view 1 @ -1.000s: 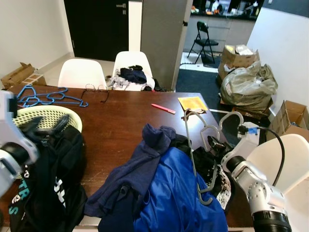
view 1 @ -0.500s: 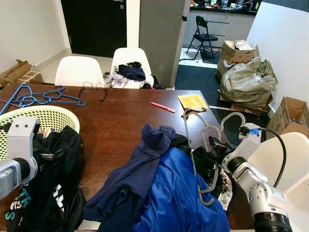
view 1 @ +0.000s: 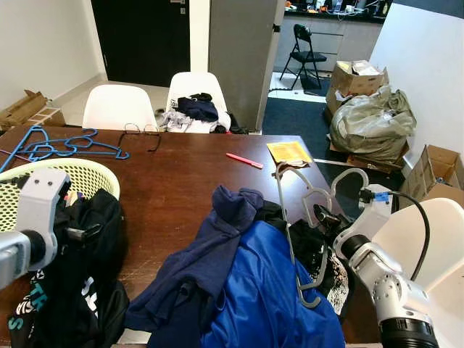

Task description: Hang hanger

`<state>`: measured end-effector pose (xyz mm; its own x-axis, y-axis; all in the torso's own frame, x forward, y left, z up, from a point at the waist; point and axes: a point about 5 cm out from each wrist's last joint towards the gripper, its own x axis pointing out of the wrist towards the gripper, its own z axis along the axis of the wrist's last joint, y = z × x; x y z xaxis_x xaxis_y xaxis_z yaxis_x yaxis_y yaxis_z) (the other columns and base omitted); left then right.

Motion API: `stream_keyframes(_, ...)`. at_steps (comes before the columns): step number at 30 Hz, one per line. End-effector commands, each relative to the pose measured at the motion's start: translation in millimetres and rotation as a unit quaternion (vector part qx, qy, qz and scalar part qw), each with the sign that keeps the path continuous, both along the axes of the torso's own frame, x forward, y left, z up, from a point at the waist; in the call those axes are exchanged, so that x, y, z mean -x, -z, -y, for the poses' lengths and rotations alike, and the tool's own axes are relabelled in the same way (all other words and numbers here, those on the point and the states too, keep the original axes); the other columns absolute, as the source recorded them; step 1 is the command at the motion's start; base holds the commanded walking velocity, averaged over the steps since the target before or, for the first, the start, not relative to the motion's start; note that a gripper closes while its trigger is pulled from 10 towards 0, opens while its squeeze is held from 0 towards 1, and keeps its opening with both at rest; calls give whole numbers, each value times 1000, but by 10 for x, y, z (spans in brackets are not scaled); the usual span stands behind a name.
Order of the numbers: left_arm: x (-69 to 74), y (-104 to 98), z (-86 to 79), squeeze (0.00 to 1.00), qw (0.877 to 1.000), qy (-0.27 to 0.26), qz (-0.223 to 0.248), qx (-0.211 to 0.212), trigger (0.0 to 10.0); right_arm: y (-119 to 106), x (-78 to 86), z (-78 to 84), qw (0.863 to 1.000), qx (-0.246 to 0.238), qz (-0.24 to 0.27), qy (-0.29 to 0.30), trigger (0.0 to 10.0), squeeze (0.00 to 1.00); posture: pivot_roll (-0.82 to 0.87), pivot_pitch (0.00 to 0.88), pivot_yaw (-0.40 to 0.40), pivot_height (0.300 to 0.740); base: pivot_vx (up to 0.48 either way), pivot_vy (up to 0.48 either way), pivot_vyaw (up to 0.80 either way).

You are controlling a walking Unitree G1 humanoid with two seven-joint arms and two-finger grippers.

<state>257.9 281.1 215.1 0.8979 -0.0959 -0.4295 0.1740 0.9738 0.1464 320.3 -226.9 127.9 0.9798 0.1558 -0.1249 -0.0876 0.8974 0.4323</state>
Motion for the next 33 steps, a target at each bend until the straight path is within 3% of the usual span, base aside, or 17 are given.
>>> stream_keyframes(1,32,-41,-7,0,1000,4,-8,-8,10000,89,14,-15,1000,-1,-23,1,10000,0,48,0,-52,740,0,0,0)
stream_keyframes(11,174,31,115,0,996,53,-67,0,10000,93,9,-21,1000,-1,-24,-1,10000,0,52,0,-54,740,0,0,0)
stream_keyframes(23,241,1,53,0,992,60,-94,-63,10000,93,2,-20,1000,-2,-24,0,10000,0,53,0,-52,740,0,0,0)
stream_keyframes(24,245,-15,39,0,991,59,-95,-71,9059,94,1,-20,1000,-2,-24,0,10000,0,54,0,-52,740,0,0,0)
stream_keyframes(25,248,-27,21,0,990,57,-97,-81,4471,95,1,-22,1000,-2,-24,-1,10000,0,54,0,-52,740,0,0,0)
stream_keyframes(29,253,-35,11,0,990,55,-98,-87,4471,96,0,-23,1000,-2,-24,-1,10000,0,54,0,-52,740,0,0,0)
stream_keyframes(30,257,-38,1,0,989,54,-101,-93,1059,96,-1,-26,1000,-2,-24,-1,10000,0,54,0,-52,740,0,0,0)
stream_keyframes(31,264,-36,-10,0,988,54,-105,-99,0,96,-1,-28,1000,-2,-25,-1,10000,0,54,0,-52,740,0,0,0)
stream_keyframes(33,270,-35,-16,0,987,55,-108,-102,0,96,-2,-29,1000,-2,-25,-2,10000,0,54,0,-52,740,0,0,0)
